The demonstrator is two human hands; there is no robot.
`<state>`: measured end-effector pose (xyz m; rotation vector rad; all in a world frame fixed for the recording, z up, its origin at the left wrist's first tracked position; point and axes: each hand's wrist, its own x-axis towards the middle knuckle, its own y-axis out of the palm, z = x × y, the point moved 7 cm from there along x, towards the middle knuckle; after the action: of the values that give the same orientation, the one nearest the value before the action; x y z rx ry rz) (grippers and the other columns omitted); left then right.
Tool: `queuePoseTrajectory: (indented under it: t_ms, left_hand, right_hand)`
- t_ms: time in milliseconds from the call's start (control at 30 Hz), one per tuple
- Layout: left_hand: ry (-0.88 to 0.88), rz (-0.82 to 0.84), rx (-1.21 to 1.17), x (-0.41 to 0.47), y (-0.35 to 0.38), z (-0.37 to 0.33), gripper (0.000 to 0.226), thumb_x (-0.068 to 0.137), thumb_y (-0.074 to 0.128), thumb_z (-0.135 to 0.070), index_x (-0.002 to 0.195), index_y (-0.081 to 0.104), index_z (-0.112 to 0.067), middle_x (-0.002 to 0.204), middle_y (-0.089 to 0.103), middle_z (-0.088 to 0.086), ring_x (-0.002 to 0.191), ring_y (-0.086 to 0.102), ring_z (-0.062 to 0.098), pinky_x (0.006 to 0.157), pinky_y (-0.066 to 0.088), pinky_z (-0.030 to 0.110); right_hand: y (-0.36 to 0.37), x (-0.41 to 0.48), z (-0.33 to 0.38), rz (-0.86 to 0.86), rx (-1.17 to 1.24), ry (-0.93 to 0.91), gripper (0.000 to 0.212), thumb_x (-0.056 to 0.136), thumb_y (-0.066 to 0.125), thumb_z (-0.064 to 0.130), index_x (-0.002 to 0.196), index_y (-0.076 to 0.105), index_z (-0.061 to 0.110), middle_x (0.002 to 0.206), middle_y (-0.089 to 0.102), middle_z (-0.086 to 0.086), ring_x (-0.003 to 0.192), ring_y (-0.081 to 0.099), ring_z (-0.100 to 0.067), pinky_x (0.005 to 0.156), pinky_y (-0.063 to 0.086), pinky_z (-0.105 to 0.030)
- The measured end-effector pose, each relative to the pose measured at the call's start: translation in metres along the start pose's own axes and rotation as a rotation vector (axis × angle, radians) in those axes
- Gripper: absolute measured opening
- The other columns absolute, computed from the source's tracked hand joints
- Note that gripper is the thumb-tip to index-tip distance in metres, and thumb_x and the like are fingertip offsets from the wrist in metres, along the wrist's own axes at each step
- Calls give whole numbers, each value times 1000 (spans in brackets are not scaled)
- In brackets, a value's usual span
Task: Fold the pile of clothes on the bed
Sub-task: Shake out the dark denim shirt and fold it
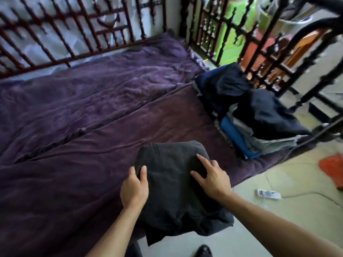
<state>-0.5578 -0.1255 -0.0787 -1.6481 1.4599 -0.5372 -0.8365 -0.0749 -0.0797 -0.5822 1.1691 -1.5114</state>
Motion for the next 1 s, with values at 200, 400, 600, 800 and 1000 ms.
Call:
queuePoseTrajectory:
  t_ms: [200,400,600,800,1000]
  left_hand:
    - [71,2,-118,-15,37,-136,58,95,33,-58,130,47,-15,119,64,12,107,60,36,82,46,41]
    - [143,22,-267,10,69,-272,47,96,38,-51,127,49,-17,120,64,11,108,59,36,83,43,38]
    - [236,26,-331,91,90,-403,47,97,39,-51,124,52,-15,120,64,14,109,58,37,86,42,37]
    - [187,-26,-372,171,106,-471,55,98,37,-51,133,46,-10,134,55,17,121,51,37,97,40,42]
    - [0,-18,-511,225,154,-470,55,98,32,-51,136,41,-12,135,53,13,120,52,36,100,41,43]
  right_hand:
    - [-111,40,-78,-94,-26,6,64,83,47,70,140,22,54,111,52,2,98,62,-30,82,48,-39]
    - [-232,109,-132,-251,-63,-30,63,83,51,67,140,30,50,115,55,2,103,60,-26,85,50,-40]
    - [-322,206,-157,-412,-41,3,62,83,54,64,139,32,49,123,57,-2,105,59,-26,77,44,-35]
    - [-370,318,-142,-400,-117,-65,61,85,53,62,141,35,44,122,57,-5,107,57,-30,86,47,-42]
    - [-365,431,-123,-312,-282,-188,60,88,49,61,143,30,44,127,50,-4,109,56,-32,82,47,-42]
